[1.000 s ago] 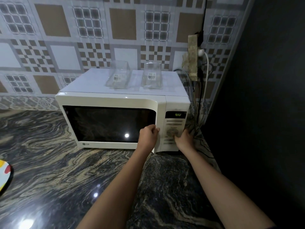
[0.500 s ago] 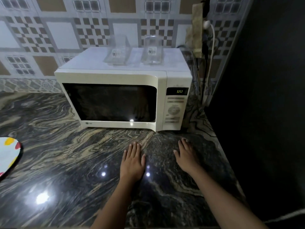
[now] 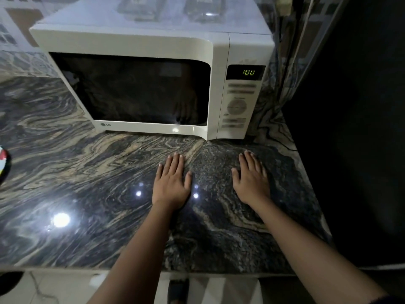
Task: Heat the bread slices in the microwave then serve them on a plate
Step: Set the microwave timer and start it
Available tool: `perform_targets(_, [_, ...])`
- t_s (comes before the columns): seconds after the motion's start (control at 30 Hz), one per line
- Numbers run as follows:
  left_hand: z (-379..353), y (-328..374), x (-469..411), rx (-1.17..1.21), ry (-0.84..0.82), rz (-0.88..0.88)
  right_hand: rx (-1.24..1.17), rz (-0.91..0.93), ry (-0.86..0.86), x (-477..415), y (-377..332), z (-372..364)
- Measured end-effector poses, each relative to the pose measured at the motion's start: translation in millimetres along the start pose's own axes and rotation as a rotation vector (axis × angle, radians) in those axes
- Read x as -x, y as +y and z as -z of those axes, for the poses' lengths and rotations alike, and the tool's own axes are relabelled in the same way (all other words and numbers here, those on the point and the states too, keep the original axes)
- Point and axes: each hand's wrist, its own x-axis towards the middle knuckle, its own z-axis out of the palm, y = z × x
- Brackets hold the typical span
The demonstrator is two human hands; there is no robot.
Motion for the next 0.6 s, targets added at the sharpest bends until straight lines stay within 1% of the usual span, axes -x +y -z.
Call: perform_targets(0.6, [4.3, 1.6, 1.8, 0.029, -0.004, 0.000, -0.032, 0.016, 0.004, 1.2, -0.3, 5.0])
